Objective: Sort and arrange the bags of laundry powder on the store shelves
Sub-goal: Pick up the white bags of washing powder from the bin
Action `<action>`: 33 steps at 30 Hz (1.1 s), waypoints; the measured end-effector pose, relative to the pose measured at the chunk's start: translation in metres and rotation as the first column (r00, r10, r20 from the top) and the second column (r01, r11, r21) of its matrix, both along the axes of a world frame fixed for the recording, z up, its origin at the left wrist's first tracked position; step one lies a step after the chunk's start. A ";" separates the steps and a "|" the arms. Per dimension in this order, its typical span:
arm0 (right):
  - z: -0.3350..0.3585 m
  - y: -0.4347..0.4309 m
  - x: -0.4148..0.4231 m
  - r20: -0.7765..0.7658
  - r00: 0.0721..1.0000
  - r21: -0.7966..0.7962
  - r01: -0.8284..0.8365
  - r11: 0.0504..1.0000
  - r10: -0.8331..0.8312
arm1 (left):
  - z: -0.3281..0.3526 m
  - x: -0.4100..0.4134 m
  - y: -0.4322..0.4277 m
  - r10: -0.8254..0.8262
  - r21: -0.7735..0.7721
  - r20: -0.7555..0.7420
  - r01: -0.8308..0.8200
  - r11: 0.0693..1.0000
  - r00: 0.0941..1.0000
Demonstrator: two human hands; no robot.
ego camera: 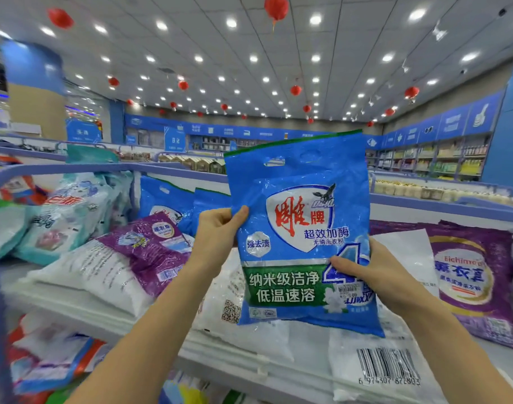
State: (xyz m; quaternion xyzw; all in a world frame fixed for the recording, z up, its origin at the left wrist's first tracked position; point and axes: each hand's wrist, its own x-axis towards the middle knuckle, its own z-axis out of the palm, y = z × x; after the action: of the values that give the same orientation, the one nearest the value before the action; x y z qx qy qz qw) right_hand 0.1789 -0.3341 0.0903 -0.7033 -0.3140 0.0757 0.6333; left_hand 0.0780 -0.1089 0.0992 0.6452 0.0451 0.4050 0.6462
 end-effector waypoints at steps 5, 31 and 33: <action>0.008 0.050 -0.008 -0.020 0.996 0.171 0.083 0.982 -0.081 | 0.000 -0.014 0.045 -0.229 -0.129 -0.002 0.227 0.965 0.973; 0.038 0.316 0.042 -0.026 0.944 0.429 0.308 0.849 -0.329 | -0.048 -0.005 0.297 0.353 0.717 -0.697 0.605 0.347 0.624; 0.032 0.330 0.047 -0.020 0.947 0.403 0.302 0.864 -0.322 | -0.048 -0.011 0.297 0.307 0.701 -0.713 0.625 0.343 0.630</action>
State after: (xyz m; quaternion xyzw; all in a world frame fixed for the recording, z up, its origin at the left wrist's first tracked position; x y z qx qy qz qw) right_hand 0.2263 -0.0039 0.1224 -0.6017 -0.2199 -0.1105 0.7599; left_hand 0.0666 0.1883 0.0508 0.9922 -0.0001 -0.0288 0.1211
